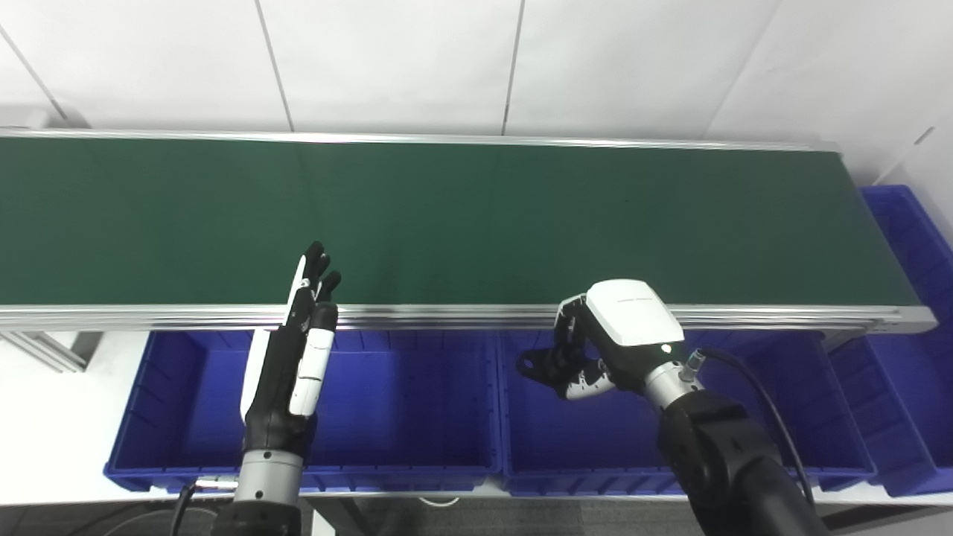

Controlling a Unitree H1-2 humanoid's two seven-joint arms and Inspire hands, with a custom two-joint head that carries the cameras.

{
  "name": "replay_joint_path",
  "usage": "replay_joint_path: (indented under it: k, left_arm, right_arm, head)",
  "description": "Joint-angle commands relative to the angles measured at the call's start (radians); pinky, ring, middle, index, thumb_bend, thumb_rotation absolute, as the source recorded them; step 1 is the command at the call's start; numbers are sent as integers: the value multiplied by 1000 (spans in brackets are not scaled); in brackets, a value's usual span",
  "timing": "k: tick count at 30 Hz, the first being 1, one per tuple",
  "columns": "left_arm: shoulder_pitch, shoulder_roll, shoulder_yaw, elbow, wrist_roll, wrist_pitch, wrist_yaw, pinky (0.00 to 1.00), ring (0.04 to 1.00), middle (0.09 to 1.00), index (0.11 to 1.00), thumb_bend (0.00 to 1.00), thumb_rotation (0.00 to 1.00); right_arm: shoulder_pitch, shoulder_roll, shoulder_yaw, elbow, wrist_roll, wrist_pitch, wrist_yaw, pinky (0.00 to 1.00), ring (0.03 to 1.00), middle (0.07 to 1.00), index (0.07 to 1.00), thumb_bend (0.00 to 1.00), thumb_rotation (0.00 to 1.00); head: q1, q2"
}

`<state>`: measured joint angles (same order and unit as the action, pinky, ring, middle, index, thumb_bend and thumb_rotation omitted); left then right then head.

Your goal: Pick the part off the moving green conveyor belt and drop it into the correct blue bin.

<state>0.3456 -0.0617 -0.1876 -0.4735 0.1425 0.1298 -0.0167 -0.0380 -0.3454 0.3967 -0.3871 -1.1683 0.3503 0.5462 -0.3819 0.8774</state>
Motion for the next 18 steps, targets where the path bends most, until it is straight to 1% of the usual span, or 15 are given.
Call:
replay_joint_path:
  k: [1, 4, 6, 8, 13, 14, 15, 16, 17, 18]
  left_arm:
    - [-15, -1, 4, -33, 3, 3, 0, 1000, 957, 1000, 1000, 574, 1000]
    - [-17, -2, 6, -38, 4, 17, 1, 1000, 948, 1000, 1000, 583, 1000]
    - [-17, -1, 8, -37, 0, 19, 0, 1000, 950, 1000, 1000, 594, 1000]
    - [-16, -1, 9, -40, -3, 22, 0, 1000, 949, 1000, 1000, 600, 1000]
    - [-7, -4, 5, -40, -5, 19, 0, 1000, 950, 1000, 1000, 603, 997]
    - [-6, -3, 3, -40, -4, 17, -1, 1000, 952, 1000, 1000, 603, 997]
    - [-5, -3, 2, -37, -4, 12, -1, 1000, 954, 1000, 1000, 598, 999]
    - [-4, -3, 1, -34, -7, 8, -1, 1000, 957, 1000, 1000, 586, 1000]
    - [-2, -3, 0, -31, -7, 5, -1, 1000, 960, 1000, 1000, 579, 1000]
    - [-1, -4, -1, -27, -10, 0, 0, 1000, 961, 1000, 1000, 582, 1000]
  right_arm:
    - [-17, 10, -24, -29, -26, 13, 15, 176, 234, 470, 489, 519, 9]
    - [-18, 14, -44, -14, -69, 20, 63, 164, 221, 470, 487, 521, 8]
    - [-19, 15, -54, 1, -103, 19, 80, 149, 211, 470, 486, 522, 6]
    - [-14, 18, -66, 19, -125, 13, 79, 139, 202, 469, 483, 524, 4]
    - [2, 37, -98, 54, -135, 9, 51, 144, 206, 470, 489, 528, 8]
    - [2, 39, -100, 59, -143, 8, 53, 164, 227, 469, 629, 549, 3]
    - [2, 38, -99, 67, -156, 4, 53, 191, 260, 472, 686, 555, 1]
    - [2, 38, -100, 74, -164, 2, 52, 230, 313, 486, 720, 697, 201]
    - [4, 37, -100, 81, -171, -2, 45, 320, 429, 583, 737, 809, 357]
    - [6, 38, -101, 88, -176, -4, 39, 394, 523, 675, 737, 901, 486]
  head:
    - [0, 0]
    - [0, -2]
    - [0, -2]
    - [6, -8]
    - [24, -28]
    - [24, -28]
    - [29, -36]
    - [29, -36]
    - [33, -44]
    - [36, -48]
